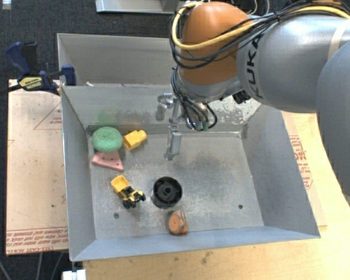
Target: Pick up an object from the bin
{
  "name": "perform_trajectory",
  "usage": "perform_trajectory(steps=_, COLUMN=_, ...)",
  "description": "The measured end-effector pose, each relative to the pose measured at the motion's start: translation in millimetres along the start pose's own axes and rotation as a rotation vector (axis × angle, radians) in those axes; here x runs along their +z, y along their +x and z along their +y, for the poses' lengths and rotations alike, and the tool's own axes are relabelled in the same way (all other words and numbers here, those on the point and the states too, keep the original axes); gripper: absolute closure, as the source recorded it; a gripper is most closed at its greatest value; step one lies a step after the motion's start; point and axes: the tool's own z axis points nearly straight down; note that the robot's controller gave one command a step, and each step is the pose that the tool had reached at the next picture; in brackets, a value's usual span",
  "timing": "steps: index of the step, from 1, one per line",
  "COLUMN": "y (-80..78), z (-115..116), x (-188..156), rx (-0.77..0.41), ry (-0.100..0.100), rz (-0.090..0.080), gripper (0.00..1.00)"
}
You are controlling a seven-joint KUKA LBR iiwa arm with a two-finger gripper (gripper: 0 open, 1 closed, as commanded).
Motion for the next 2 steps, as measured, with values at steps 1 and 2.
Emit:
perform_trajectory(steps=1, y=-1.1, z=-1, x=-5, rx=0.002, ry=-0.001, rz=-0.007, gripper=0.00)
perform_trajectory(steps=2, y=51.3, z=-24, x=44, rx=-0.015, ry=-0.001, rz=-0.013, gripper=0.00)
